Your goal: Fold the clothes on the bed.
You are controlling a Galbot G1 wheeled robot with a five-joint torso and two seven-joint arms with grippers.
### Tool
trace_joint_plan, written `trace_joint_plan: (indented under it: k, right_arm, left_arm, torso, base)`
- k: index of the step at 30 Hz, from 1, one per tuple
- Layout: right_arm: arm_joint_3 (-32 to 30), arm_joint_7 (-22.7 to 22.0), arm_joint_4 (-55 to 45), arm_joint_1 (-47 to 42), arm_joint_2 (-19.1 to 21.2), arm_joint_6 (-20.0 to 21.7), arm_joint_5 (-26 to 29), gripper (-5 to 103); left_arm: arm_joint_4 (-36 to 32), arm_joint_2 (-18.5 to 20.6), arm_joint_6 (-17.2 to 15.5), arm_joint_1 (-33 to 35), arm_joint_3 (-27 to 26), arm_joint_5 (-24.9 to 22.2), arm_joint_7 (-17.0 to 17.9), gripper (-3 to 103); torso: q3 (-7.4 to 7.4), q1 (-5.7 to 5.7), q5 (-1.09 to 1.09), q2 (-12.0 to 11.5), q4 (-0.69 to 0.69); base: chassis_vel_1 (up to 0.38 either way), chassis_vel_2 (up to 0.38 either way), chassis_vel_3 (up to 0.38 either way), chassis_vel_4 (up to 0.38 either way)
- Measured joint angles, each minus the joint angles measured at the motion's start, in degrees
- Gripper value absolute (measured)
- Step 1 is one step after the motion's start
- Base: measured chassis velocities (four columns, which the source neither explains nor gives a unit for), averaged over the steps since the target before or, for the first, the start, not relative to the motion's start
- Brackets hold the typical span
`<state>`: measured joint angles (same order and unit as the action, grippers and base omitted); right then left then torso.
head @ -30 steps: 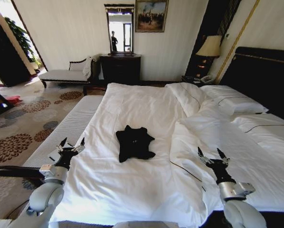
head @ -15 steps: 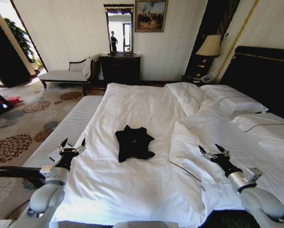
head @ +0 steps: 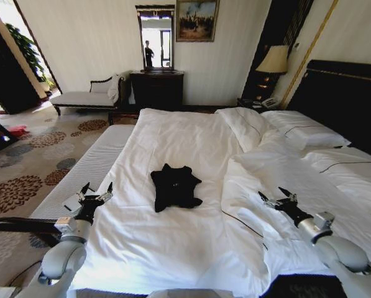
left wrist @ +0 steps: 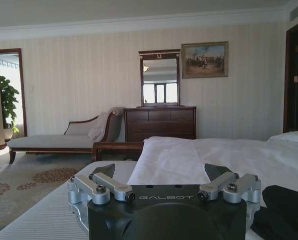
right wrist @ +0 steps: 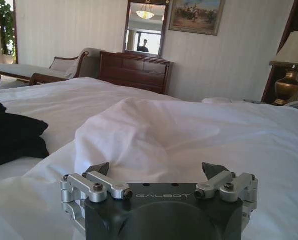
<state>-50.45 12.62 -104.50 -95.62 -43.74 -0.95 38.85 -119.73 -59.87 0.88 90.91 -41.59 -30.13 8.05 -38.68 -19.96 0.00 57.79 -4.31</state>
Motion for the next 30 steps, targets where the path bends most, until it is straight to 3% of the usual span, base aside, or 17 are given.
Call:
trace_joint_plan:
  k: [17,20,22,24,25,27,28,29,30]
  right_arm:
    - [6.00,1.44,3.00,3.22,3.36,-0.33,-0.73,102]
    - [6.14,0.84,2.91,3.32,3.50,-0.11,-0.75,88]
    - [6.14,0.79,2.81,3.25,3.50,-0.11,-0.76,88]
    - [6.08,0.72,2.43,2.92,3.35,-0.12,-0.86,78]
    - [6.08,0.72,2.43,2.92,3.35,-0.12,-0.86,78]
    - [6.08,0.64,2.06,2.68,2.78,-0.15,-1.24,66]
    - [6.12,0.55,1.80,2.52,2.22,-0.16,-1.52,66]
    - [6.16,0.52,1.66,2.40,1.93,-0.17,-1.68,55]
    - [6.16,0.52,1.66,2.40,1.93,-0.17,-1.68,55]
  left_arm:
    - [-0.21,-0.54,-0.38,0.07,0.42,0.49,0.42,100]
    - [-0.39,-0.46,-0.41,0.07,0.23,0.40,0.52,100]
    - [-0.41,-0.46,-0.41,0.07,0.23,0.39,0.52,100]
    - [-0.41,-0.56,-0.41,0.06,0.26,0.38,0.53,100]
    - [-0.41,-0.56,-0.41,0.06,0.26,0.38,0.53,100]
    - [-0.41,-0.74,-0.41,0.04,0.39,0.46,0.54,100]
    - [-0.41,-0.89,-0.41,0.04,0.42,0.49,0.55,100]
    - [-0.47,-0.96,-0.42,0.06,0.42,0.49,0.56,100]
    - [-0.47,-0.96,-0.42,0.06,0.42,0.49,0.56,100]
  torso:
    - [0.00,0.00,0.00,0.00,0.00]
    - [0.00,0.00,0.00,0.00,0.00]
    - [0.00,0.00,0.00,0.00,0.00]
    - [0.00,0.00,0.00,0.00,0.00]
    - [0.00,0.00,0.00,0.00,0.00]
    - [0.00,0.00,-0.01,0.00,0.00]
    - [0.00,0.00,-0.01,0.00,0.00]
    - [0.00,0.00,0.00,0.00,0.00]
    - [0.00,0.00,0.00,0.00,0.00]
  base:
    - [0.000,0.000,0.000,0.000]
    - [0.000,0.000,0.000,0.000]
    - [0.000,0.000,0.000,0.000]
    - [0.000,0.000,0.000,0.000]
    - [0.000,0.000,0.000,0.000]
    - [0.000,0.000,0.000,0.000]
    - [0.000,0.000,0.000,0.000]
    - [0.000,0.000,0.000,0.000]
    - [0.000,0.000,0.000,0.000]
